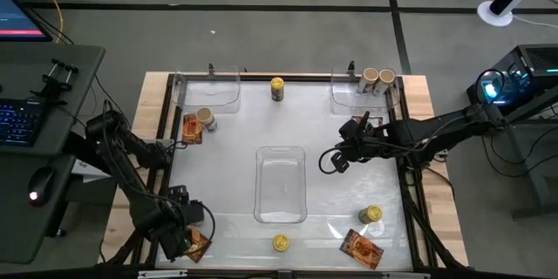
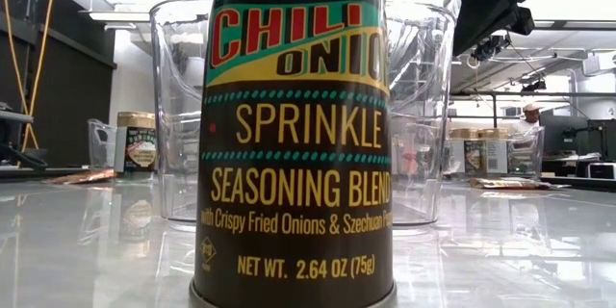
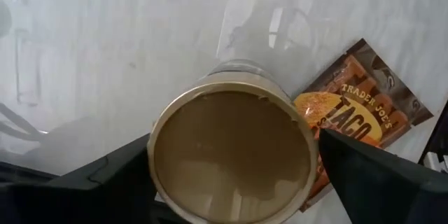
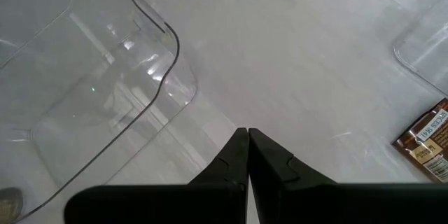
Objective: Sort spices by type
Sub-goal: Put the bottom brown seasoning bottle into the right transparent bin aligned with the other brown seasoning bottles
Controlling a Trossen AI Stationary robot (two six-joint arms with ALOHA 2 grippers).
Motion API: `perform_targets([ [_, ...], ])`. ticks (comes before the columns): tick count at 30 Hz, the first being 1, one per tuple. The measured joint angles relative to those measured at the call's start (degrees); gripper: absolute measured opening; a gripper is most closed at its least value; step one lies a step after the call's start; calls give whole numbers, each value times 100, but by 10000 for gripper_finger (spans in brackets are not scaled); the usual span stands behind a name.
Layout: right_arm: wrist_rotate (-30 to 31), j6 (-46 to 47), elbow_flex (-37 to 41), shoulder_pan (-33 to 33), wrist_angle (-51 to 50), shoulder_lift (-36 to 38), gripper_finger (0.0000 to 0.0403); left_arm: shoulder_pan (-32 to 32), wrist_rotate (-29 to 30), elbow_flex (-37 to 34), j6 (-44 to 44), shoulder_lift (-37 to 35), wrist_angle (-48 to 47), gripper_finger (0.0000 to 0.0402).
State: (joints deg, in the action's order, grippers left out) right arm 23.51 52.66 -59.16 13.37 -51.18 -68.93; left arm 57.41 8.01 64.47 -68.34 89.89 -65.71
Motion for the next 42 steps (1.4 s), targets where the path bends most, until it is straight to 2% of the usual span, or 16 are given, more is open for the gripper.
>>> perform_targets([
  [7,16,-15,0,0,0,0,0,-39,164,7,-9,-15,11,236],
  [13,50,-1,0,0,1,0,0,-205,171,-13,-65,-258,-253,237],
  [18,114,145,0,-41,61,0,0,-681,810,-11,-230,-1000,-867,237],
  [21,92,274,0,-113,143,0,0,-1383,1219,-2,-191,-1562,-980,237],
  [25,90,539,0,-198,163,0,0,-2828,1450,-2,441,-2118,-848,237],
  [28,84,385,0,-306,227,0,0,-4124,1428,-2,1499,-2279,-234,237],
  [30,84,198,0,-418,385,0,0,-4933,1214,7,2347,-2247,414,237],
  [33,191,-84,0,-583,856,0,0,-5946,980,249,3411,-1894,1038,237],
  [36,399,-408,0,-742,1517,0,0,-6731,931,759,4233,-1238,1045,237],
  [42,671,-664,-2,-1055,2441,0,0,-7527,684,1959,5849,365,1351,237],
])
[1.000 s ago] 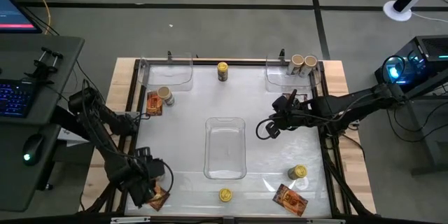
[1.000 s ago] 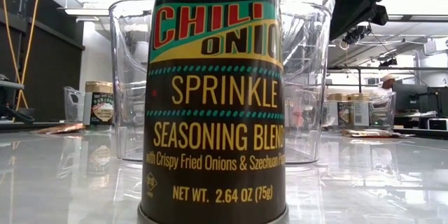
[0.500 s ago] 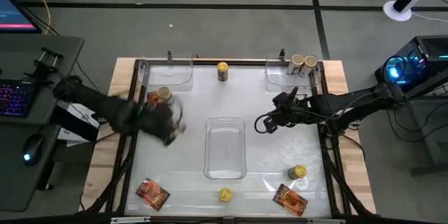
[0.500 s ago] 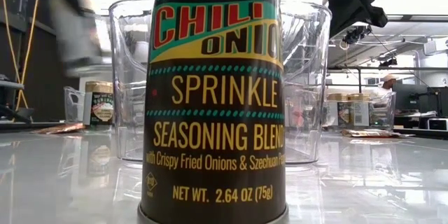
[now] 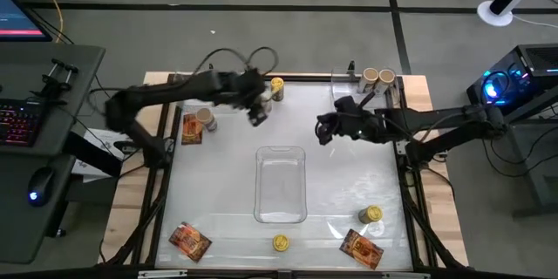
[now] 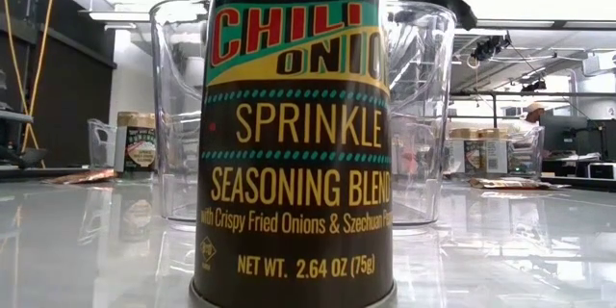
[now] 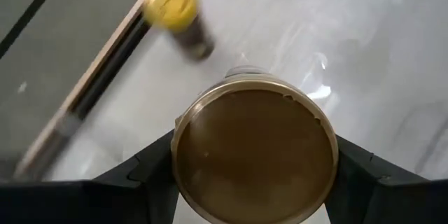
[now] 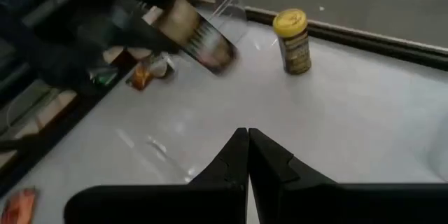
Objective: Sort spices by type
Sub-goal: Put the bottom brown seasoning bottle into the right transparent bin aligned with the other brown seasoning bottles
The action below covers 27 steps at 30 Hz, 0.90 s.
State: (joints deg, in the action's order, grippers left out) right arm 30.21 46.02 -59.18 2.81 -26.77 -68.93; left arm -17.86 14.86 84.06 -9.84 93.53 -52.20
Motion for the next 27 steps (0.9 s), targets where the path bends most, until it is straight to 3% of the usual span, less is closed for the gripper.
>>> perform_targets([
  [6,-477,150,0,-261,313,4,0,-254,-784,1070,1169,1436,254,237],
  [11,-512,-228,0,-274,1311,94,0,-258,-909,1825,1606,2399,244,237],
  [15,-434,-619,0,-272,1990,274,0,-177,-1060,2343,1845,2902,253,237],
  [21,-389,-1116,0,-282,2239,725,0,10,-1139,2742,1954,3237,257,238],
  [27,-371,-1579,0,-285,2245,1211,0,154,-1133,2744,2146,3242,518,322],
])
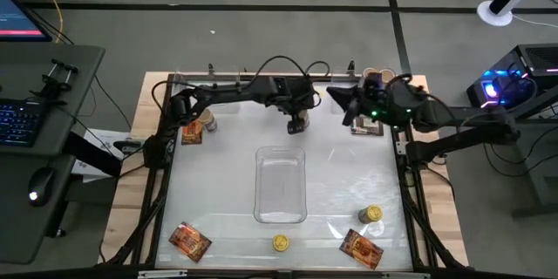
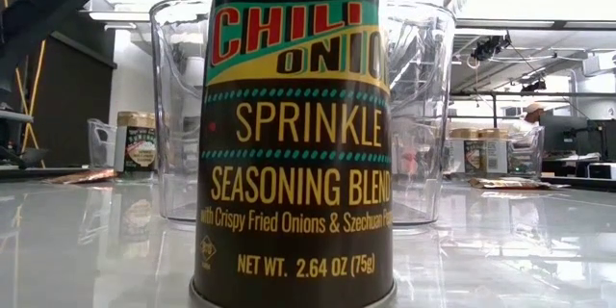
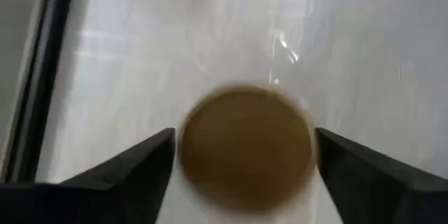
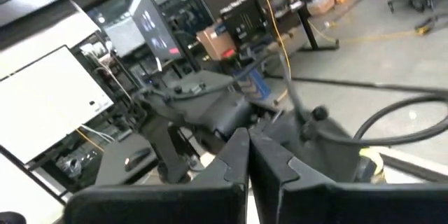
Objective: Sort spices by type
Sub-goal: Put the bottom brown seasoning bottle into the right transparent bin aligned with the other brown seasoning bottles
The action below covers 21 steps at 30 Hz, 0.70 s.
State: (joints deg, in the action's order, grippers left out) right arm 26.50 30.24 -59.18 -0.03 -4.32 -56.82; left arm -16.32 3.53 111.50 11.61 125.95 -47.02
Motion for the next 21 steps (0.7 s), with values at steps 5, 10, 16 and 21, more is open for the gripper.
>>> perform_targets([
  [5,0,-369,0,0,-7,249,0,33,0,4,-88,-11,427,363],
  [10,-1,-666,0,0,-27,310,0,10,2,302,-87,-11,-133,365],
  [16,-12,-1194,0,-148,-365,264,2,-340,-142,829,-55,-409,-1321,365],
  [21,-452,-971,0,-602,-919,146,64,-943,-821,740,-469,-1222,-1552,365],
])
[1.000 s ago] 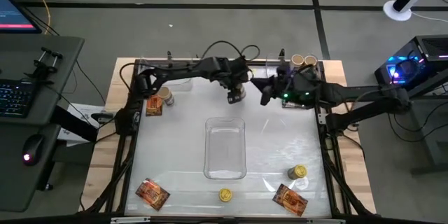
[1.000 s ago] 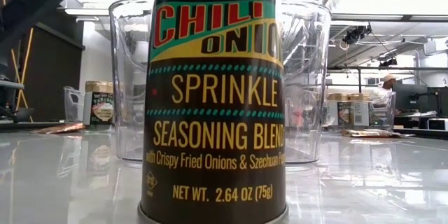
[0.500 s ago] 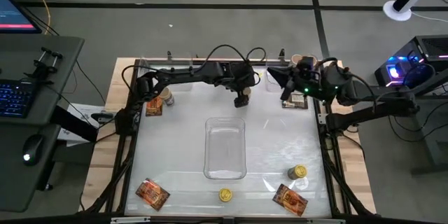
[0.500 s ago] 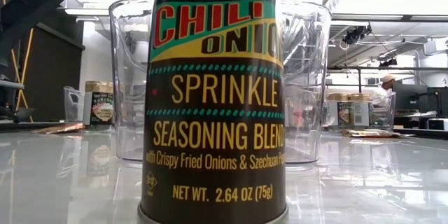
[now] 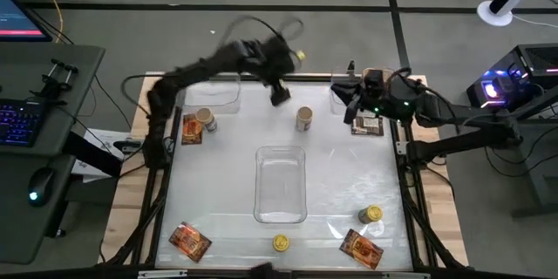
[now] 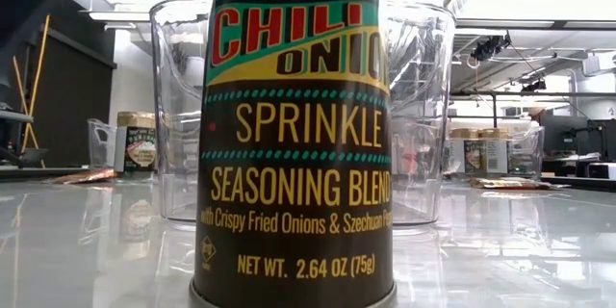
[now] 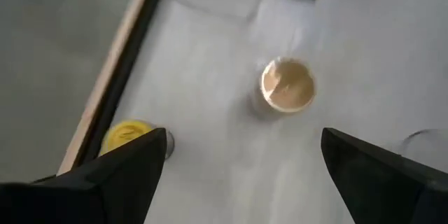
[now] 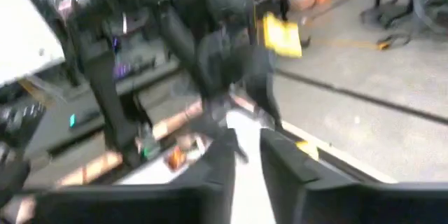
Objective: Sort spices by type
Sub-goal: Put the bottom brown seasoning bottle into the right transparent bin aligned with the other brown seasoning bottles
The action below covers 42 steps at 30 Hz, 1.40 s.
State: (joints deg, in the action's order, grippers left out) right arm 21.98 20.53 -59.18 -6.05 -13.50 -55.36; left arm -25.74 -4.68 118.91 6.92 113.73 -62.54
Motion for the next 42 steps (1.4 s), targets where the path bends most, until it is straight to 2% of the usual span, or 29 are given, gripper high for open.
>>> perform_targets([
  [3,-697,-59,-1,-349,-235,-205,140,-405,-479,-435,-336,-649,203,366],
  [6,-1345,-156,-2,-655,-452,-546,222,-654,-859,-1257,-668,-1476,752,366],
  [10,-2035,-214,-2,-1027,-676,-1158,300,-668,-1033,-2921,-1259,-2782,2012,366],
  [13,-2446,-518,-164,-1227,-979,-1690,332,-484,-1013,-4258,-2083,-3752,3216,366],
  [17,-2421,-1233,-733,-1360,-1679,-2431,349,-94,-806,-5627,-3008,-4779,4737,366],
  [21,-2161,-1899,-1090,-1419,-2082,-3085,351,202,-284,-6366,-3224,-5329,5628,366],
  [27,-2167,-2576,-1391,-1495,-2131,-3726,351,261,-271,-6552,-3334,-5575,5945,366],
  [33,-2611,-2658,-1513,-1534,-2255,-4126,351,261,-330,-6552,-3068,-5630,5887,366],
  [42,-2306,-2744,-1504,-1547,-2263,-4495,351,261,-364,-6552,-2610,-5651,5638,366],
])
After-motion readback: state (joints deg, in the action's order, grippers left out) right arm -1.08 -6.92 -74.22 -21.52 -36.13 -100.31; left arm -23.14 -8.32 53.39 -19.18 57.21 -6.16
